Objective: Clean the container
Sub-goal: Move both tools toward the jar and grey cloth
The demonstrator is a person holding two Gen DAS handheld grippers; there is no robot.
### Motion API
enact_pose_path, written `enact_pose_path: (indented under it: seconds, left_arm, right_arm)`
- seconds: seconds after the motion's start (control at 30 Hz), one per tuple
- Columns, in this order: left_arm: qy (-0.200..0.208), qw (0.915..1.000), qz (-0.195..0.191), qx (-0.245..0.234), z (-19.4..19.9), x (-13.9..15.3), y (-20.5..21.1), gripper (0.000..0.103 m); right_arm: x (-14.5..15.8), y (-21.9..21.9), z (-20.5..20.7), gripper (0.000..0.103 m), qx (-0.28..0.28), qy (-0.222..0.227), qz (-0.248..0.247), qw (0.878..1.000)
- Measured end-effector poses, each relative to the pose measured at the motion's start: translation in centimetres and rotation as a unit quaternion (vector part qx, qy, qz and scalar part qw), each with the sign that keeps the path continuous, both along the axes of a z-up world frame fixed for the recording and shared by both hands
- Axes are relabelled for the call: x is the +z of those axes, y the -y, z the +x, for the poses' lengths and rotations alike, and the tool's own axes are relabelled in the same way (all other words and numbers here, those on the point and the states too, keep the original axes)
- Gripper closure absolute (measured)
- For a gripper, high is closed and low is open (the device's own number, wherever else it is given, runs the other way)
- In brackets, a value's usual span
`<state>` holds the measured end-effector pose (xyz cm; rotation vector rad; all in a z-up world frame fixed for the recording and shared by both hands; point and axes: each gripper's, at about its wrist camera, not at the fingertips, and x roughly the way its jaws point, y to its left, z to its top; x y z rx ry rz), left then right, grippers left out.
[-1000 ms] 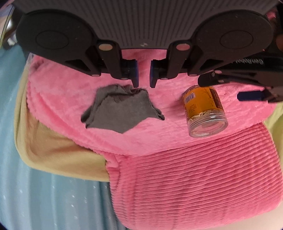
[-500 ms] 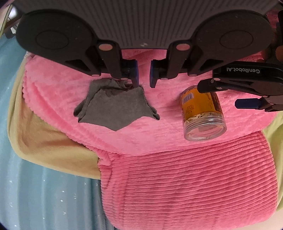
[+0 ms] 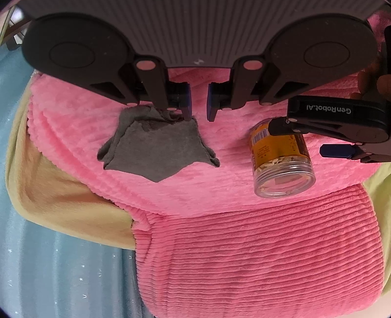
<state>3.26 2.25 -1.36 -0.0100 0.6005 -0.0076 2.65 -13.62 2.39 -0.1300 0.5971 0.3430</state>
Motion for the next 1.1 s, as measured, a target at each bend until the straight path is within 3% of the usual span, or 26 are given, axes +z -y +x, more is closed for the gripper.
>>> enact_pose_path:
  seconds: [0.27, 0.53, 0.83, 1.1]
  left_arm:
    - [0.014, 0.9996, 0.017, -0.018, -0.4, 1.1, 0.2, 0.0]
    - [0.025, 0.9993, 0.003, -0.026, -0.5, 1.4, -0.5, 0.0]
    - [0.023, 0.9992, 0.013, -0.032, -0.7, 1.5, -0.3, 0.0]
    - [0.033, 0.9986, 0.018, -0.036, -0.7, 0.8, -0.4, 0.0]
  right_arm:
    - [0.1, 0.2, 0.4, 0.093, -0.001, -0.003, 0.005, 1.0]
    - [-0.2, -0.4, 0.6, 0.093, 0.002, -0.009, 0.001, 1.0]
    - [-0.5, -0.2, 0.7, 0.093, 0.002, -0.026, 0.01, 1.0]
    - [-0.4, -1.1, 0.5, 0.093, 0.021, 0.003, -0.024, 0.999]
